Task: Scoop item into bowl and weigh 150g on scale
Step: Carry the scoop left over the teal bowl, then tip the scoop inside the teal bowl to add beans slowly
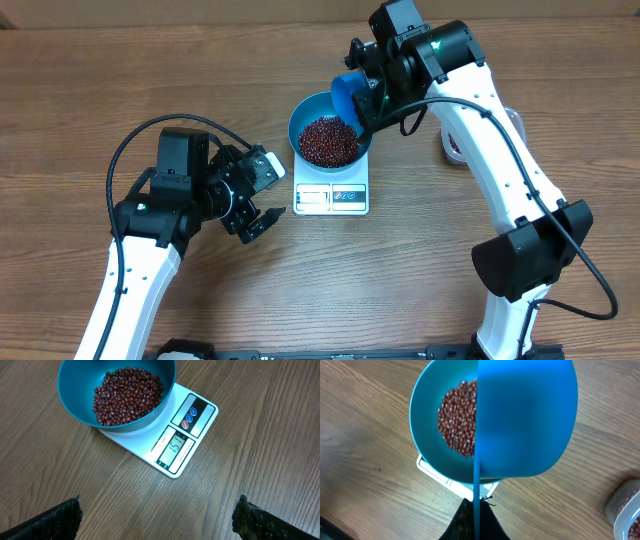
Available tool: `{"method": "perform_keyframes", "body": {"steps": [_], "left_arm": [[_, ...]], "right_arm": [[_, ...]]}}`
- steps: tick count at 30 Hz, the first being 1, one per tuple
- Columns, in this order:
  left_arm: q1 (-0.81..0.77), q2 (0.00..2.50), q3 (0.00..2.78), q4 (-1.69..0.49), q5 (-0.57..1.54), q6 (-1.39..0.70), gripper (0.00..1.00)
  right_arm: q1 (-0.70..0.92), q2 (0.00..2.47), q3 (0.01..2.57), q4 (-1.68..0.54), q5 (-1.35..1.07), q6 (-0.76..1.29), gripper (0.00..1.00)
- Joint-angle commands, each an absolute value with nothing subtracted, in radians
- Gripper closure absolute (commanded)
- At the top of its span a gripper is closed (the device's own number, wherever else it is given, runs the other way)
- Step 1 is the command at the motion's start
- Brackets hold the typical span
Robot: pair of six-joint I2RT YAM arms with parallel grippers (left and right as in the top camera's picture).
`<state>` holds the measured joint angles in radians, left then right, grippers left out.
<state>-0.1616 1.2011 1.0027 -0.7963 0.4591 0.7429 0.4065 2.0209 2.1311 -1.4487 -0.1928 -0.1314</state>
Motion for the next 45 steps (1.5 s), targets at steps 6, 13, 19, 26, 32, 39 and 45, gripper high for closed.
{"method": "perform_keyframes", "body": {"steps": [6,13,19,26,32,39,45], "left_arm": [[-0.157,1.207,0.997,-0.797,0.461,0.762,0.01],[-0.157,1.207,0.997,-0.797,0.461,0.762,0.00],[-0.157,1.207,0.997,-0.797,0.461,0.762,0.00],[-0.157,1.207,0.997,-0.797,0.461,0.762,0.00],[-0.157,1.207,0.997,-0.797,0.461,0.762,0.00],[-0.157,1.207,0.997,-0.797,0.461,0.762,0.01],[-0.157,1.207,0.997,-0.797,0.461,0.762,0.00]], "right_arm": [[0.421,2.012,2.093,-1.426,-0.181,-0.132,0.96],[0.445,2.033,2.090,-1.421,-0.180,-0.132,0.96],[0.477,2.069,2.087,-1.425,-0.176,-0.132,0.96],[0.490,2.080,2.087,-1.418,-0.105,-0.113,0.96],[0.491,2.114,2.087,-1.419,-0.104,-0.113,0.96],[0.503,2.136,2.087,-1.418,-0.057,-0.109,0.96],[0.522,2.151,2.087,-1.423,-0.008,-0.109,0.96]]}}
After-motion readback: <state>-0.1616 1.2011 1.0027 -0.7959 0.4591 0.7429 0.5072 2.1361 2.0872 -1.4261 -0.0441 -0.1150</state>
